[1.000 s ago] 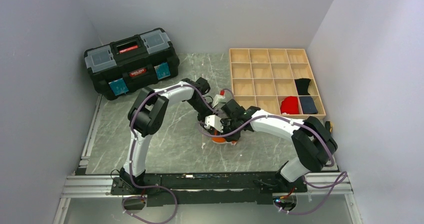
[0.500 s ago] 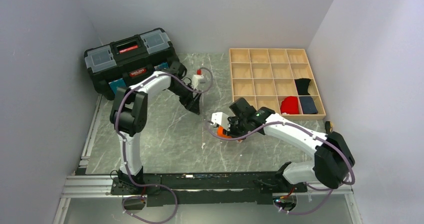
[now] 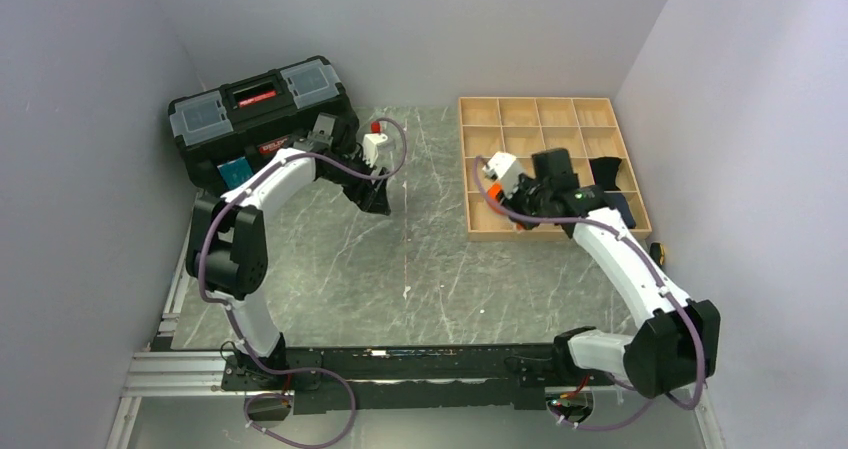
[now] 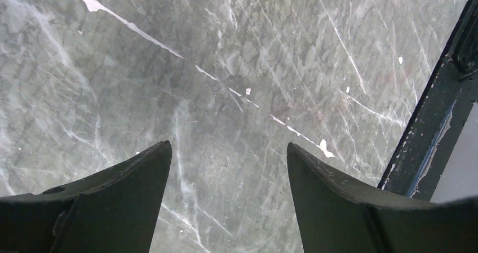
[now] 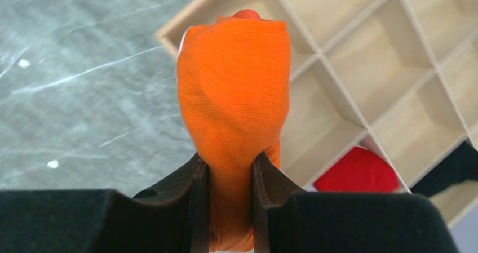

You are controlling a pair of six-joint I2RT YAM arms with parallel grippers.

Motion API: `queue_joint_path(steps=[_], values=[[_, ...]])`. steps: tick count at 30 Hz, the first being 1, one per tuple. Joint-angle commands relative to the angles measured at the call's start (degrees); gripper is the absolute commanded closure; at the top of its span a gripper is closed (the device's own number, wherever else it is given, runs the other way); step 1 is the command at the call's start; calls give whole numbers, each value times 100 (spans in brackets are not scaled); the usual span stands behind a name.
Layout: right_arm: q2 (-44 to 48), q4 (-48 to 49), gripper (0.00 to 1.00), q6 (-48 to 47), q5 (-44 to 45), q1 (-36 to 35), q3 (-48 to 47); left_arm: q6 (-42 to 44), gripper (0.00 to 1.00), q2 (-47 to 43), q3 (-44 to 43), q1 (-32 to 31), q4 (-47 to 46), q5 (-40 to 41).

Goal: Roll the underwear
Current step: Pick up the underwear from the center of the board, then place the underwear in the storage box.

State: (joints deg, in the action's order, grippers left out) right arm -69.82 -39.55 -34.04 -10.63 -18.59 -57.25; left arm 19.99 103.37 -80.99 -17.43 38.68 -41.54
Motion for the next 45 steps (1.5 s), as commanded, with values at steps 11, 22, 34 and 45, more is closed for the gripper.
queue_joint_path(steps=[11, 22, 34, 45], values=[[-2121, 466, 100, 860, 474, 2290, -2329, -44, 21, -804, 431, -15, -154, 108], [-3945, 58, 100, 1058, 659, 2873, -3800, -67, 22, -754, 426, -13, -122, -75], [-4920, -43, 100, 1462, 724, 2874, -4287, -106, 23, -685, 415, -15, -91, -208], [-5143, -122, 100, 1568, 777, 2878, -4121, -102, 24, -617, 408, -15, -51, -310]])
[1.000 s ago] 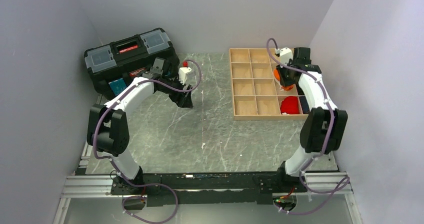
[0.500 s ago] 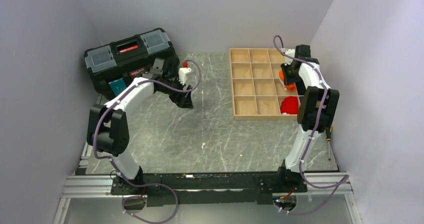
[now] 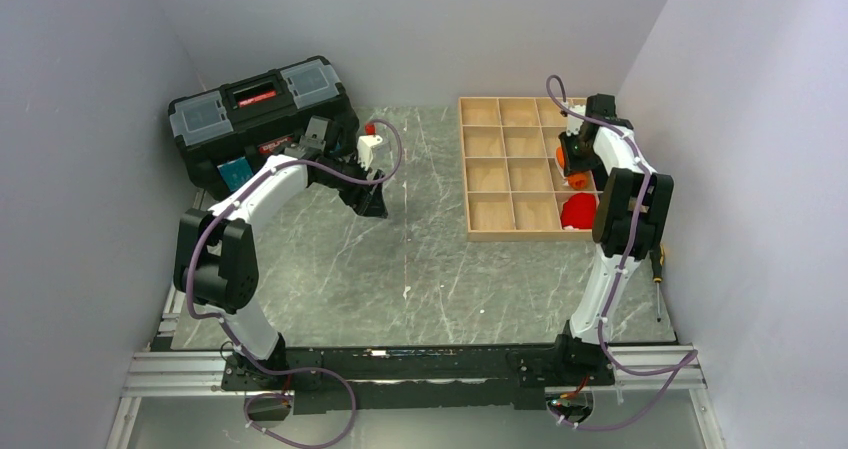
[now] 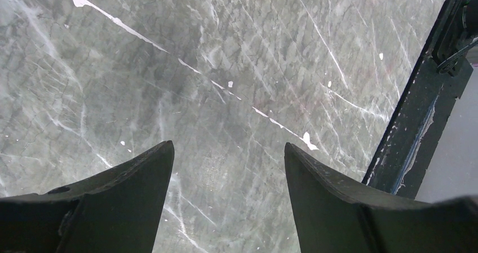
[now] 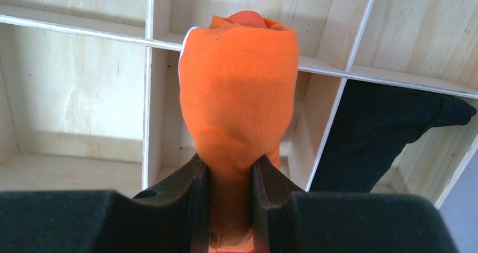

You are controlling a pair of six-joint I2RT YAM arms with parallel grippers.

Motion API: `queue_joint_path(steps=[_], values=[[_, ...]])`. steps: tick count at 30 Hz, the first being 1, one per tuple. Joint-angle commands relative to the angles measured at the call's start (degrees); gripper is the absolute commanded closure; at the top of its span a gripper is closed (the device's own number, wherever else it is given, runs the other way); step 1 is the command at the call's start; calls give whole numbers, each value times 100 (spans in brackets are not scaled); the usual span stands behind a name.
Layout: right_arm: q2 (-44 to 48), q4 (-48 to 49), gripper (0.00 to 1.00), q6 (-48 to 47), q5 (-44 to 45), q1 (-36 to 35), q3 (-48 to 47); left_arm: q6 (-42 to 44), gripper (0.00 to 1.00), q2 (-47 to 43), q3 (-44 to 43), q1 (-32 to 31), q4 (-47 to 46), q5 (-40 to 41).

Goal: Roll the underwear
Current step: Place the underwear in the storage box.

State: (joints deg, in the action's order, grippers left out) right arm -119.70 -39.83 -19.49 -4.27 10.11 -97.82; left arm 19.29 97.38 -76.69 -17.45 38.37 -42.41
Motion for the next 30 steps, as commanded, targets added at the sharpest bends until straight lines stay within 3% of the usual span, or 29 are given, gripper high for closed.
queue_joint_path(steps=[1, 14, 30], values=[[-108, -68, 100, 113, 138, 9, 14, -34, 24, -30, -16, -13, -24, -231], [363, -122, 100, -40, 222, 4, 430, -17, 24, -37, -22, -13, 10, -220], [197, -727, 100, -223, 257, 34, 40, -13, 24, -13, -49, -13, 39, -267]])
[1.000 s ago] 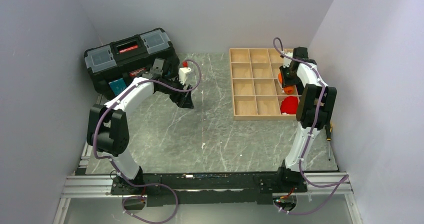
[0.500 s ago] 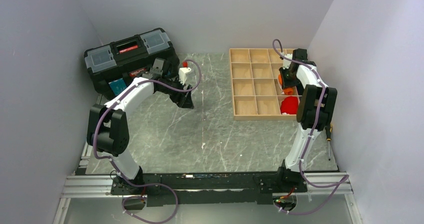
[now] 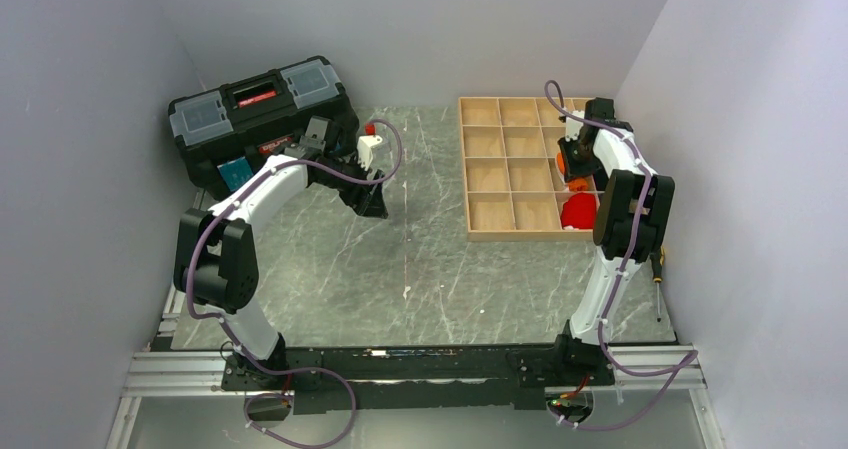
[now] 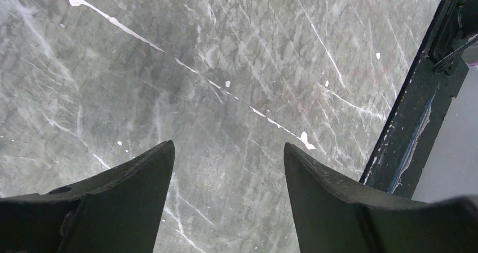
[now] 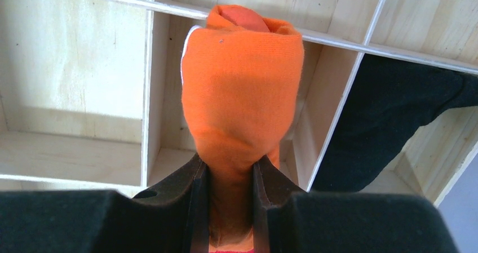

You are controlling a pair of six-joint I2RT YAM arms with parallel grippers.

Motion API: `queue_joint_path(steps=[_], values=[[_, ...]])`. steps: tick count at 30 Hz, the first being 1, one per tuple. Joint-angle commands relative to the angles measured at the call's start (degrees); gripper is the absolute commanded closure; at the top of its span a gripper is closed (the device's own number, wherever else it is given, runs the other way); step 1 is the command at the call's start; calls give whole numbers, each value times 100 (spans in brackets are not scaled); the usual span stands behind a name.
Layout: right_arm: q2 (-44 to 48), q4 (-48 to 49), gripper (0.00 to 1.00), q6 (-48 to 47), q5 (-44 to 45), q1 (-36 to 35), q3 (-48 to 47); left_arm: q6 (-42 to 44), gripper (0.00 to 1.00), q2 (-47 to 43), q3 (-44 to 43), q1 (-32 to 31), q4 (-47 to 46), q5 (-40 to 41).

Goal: Roll the underwear
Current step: Place the underwear in the storage box.

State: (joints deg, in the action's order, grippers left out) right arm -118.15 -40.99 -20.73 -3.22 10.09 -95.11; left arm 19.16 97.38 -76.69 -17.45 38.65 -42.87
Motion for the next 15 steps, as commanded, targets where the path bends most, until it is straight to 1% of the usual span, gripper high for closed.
queue_joint_path(steps=[1, 15], values=[[16, -638, 100, -103, 154, 40, -250, -4, 24, -3, -56, -13, 17, -229], [-154, -466, 100, -71, 101, 52, -243, -14, 24, 10, -57, -11, 11, -217]])
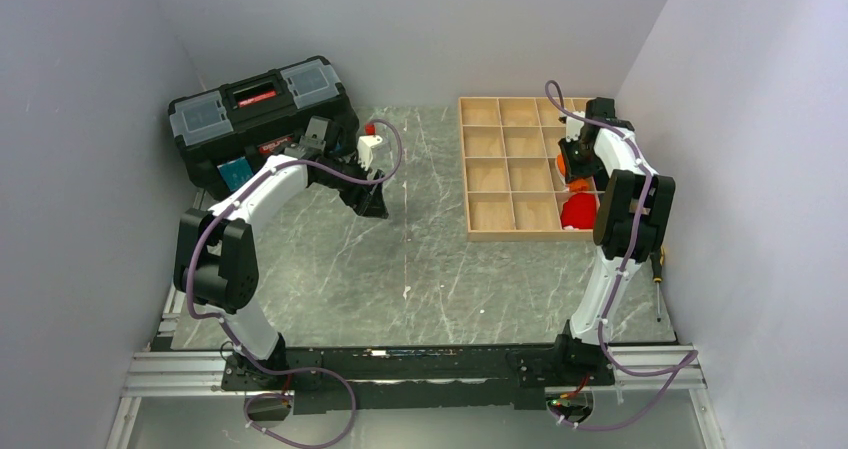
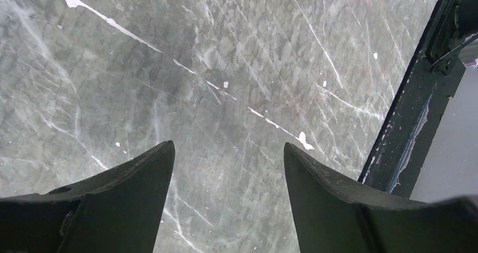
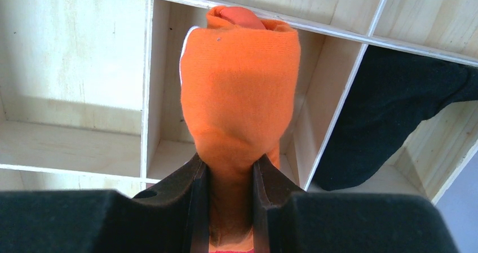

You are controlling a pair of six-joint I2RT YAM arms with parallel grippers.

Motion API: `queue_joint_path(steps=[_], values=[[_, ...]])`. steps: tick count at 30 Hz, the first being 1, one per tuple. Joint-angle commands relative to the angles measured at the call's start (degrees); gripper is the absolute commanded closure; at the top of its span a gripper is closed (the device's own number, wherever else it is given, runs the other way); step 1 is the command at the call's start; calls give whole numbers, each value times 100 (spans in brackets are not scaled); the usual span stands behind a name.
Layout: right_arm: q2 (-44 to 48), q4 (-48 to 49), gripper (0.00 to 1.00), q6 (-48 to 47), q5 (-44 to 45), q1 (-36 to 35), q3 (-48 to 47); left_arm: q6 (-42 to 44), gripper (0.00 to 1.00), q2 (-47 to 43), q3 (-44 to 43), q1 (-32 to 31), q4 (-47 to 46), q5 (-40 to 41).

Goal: Roll the underwear
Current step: Place the underwear in the storage box.

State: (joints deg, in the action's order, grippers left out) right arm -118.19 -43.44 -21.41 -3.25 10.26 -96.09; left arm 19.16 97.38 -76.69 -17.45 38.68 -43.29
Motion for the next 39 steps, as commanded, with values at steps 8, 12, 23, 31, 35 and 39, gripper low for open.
queue_joint_path(steps=[8, 12, 23, 31, 35, 39], values=[[-520, -238, 100, 28, 43, 35, -344, -13, 24, 33, -83, -12, 43, -180], [-740, -307, 100, 24, 73, 16, -499, -17, 24, 39, -84, -13, 44, -197], [-1136, -156, 100, 15, 219, -117, -358, -1, 24, 44, -79, -8, 33, -229], [-851, 616, 100, -8, 311, -213, 623, 24, 24, 51, -63, -13, 52, -246], [-719, 981, 96, -74, 406, -222, 1102, 17, 24, 78, -93, -13, 71, -267], [-650, 1172, 94, -96, 463, -248, 1361, 19, 24, 88, -102, -13, 74, -257]])
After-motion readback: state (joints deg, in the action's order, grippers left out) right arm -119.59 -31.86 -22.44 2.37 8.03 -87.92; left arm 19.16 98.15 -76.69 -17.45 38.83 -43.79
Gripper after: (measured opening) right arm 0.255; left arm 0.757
